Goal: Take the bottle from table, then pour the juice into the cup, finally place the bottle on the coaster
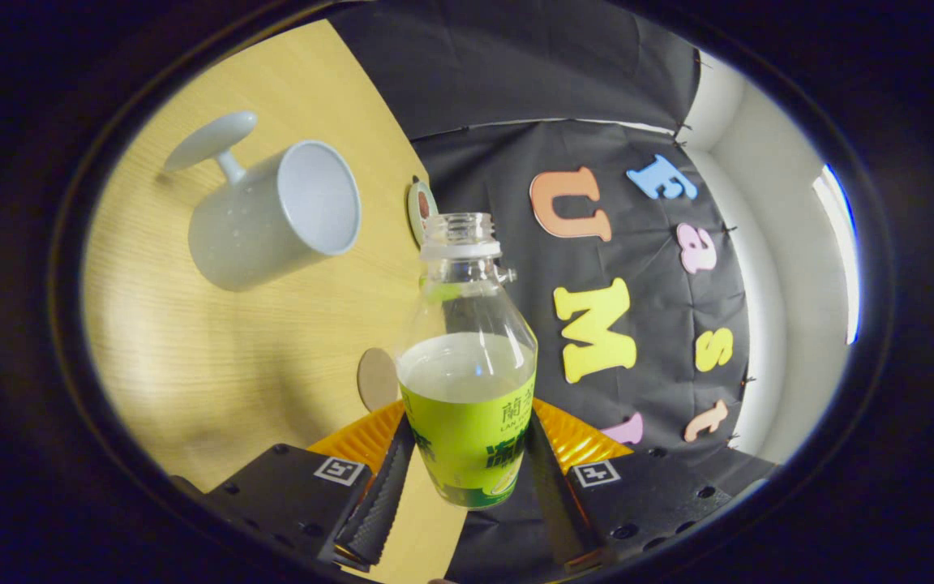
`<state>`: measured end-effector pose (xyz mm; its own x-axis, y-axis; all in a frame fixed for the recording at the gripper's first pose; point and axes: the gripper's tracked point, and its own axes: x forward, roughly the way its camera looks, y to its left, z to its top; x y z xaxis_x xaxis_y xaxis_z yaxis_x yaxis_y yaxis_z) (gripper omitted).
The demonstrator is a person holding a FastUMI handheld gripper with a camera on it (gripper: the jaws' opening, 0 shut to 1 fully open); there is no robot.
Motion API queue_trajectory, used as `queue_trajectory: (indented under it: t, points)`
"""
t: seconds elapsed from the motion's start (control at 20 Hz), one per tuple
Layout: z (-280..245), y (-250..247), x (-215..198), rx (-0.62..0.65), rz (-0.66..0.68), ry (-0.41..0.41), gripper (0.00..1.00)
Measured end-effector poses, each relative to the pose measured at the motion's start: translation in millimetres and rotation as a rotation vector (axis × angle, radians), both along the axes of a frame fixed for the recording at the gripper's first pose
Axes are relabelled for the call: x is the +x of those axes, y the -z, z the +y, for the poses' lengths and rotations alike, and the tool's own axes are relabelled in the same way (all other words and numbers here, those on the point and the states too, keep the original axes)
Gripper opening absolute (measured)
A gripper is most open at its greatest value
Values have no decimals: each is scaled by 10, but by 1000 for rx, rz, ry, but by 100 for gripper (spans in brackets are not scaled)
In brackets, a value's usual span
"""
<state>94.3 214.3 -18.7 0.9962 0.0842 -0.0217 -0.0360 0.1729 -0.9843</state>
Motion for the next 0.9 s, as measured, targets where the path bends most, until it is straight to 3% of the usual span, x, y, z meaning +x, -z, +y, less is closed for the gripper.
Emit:
queue_trajectory:
  t: [0.9]
  points:
    - [233, -376, 28, -249, -123, -21, 78]
